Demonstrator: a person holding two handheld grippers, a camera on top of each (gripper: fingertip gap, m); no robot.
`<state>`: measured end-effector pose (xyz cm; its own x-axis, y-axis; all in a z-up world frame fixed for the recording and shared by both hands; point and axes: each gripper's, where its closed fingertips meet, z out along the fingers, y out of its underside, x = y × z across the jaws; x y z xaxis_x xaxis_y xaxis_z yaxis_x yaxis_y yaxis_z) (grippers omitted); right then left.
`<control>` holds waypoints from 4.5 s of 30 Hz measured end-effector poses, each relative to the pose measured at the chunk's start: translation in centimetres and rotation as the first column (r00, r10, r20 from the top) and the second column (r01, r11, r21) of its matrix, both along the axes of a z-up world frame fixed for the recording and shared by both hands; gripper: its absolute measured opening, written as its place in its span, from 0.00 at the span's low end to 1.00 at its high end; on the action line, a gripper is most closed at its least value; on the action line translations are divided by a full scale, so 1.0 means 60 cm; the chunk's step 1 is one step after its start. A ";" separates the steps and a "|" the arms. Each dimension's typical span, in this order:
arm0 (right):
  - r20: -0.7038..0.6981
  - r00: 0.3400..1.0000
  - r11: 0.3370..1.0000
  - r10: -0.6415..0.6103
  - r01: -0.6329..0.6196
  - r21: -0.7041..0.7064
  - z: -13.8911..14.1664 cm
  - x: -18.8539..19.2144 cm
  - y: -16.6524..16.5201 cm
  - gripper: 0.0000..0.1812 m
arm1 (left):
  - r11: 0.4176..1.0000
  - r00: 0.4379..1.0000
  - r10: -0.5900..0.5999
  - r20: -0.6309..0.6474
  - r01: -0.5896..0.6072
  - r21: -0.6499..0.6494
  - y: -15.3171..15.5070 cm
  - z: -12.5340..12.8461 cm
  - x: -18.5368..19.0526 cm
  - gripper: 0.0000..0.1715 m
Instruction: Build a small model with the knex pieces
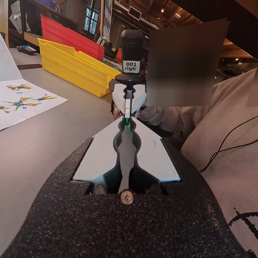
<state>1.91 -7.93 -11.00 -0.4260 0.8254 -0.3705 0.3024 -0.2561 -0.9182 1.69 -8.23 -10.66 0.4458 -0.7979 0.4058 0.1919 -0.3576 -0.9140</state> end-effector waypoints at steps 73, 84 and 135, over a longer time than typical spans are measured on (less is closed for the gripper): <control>0.089 0.880 0.879 -0.467 0.451 0.154 -0.061 -0.043 0.116 0.02 | 0.456 0.421 0.718 -0.555 -0.886 -0.081 0.015 -0.091 -0.445 0.05; 0.209 0.963 0.886 -0.173 0.059 0.460 0.110 -0.154 -0.102 0.03 | 0.443 0.358 0.806 -0.471 -0.893 0.079 0.027 -0.069 -0.433 0.14; -0.263 0.956 0.944 -0.130 0.038 -0.327 0.059 -0.015 0.043 0.02 | 1.000 0.999 0.003 0.053 -0.002 -0.018 0.049 0.010 0.041 0.03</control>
